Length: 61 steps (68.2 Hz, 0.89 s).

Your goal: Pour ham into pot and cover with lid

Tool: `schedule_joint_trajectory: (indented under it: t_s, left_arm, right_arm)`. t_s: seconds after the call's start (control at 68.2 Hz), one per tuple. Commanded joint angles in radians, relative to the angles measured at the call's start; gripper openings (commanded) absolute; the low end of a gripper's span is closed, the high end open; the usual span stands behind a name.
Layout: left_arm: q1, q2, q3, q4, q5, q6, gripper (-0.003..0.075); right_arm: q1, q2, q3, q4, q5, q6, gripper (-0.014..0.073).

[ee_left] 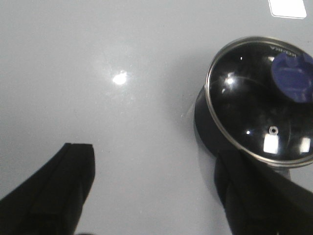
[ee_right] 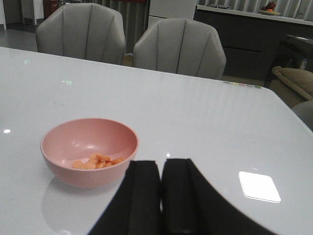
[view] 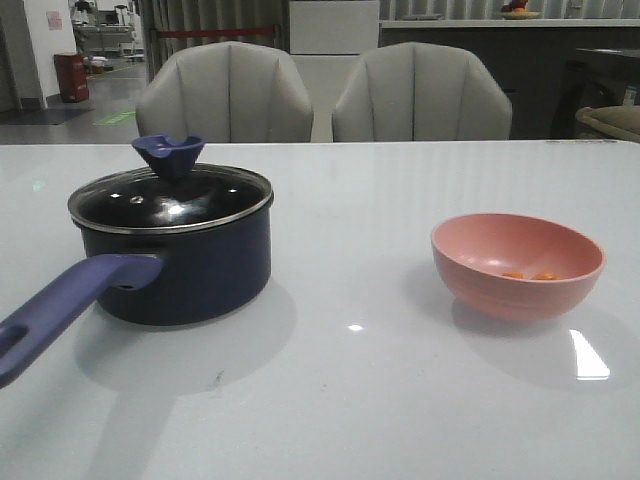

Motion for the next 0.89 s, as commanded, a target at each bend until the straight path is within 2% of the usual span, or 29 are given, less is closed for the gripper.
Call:
schedule_joint_trajectory:
  t_s: [0.0, 0.161, 0.308, 0.528, 0.88]
  left_arm:
    - [-0.050, 0.050, -0.105, -0.024, -0.047, -0.009, 0.0560]
    - [-0.186, 0.188, -0.244, -0.008, -0.011, -0.009, 0.0560]
    - [-0.268, 0.331, -0.380, 0.004, 0.064, -0.038, 0.0560]
    - [-0.342, 0.524, -0.589, 0.146, 0.202, -0.175, 0.0560]
    - [-0.382, 0.709, -0.791, 0.156, 0.344, -0.230, 0.0560]
  right_arm:
    - [-0.005, -0.019, -0.007, -0.011, -0.082, 0.000, 0.0158]
    - [-0.005, -0.019, -0.007, -0.011, -0.082, 0.000, 0.0158]
    - [-0.005, -0.019, -0.007, -0.011, -0.082, 0.000, 0.0158]
    - [-0.005, -0.019, -0.007, -0.011, -0.082, 0.000, 0.0158]
    - [-0.005, -0.019, -0.007, -0.011, -0.082, 0.000, 0.0158]
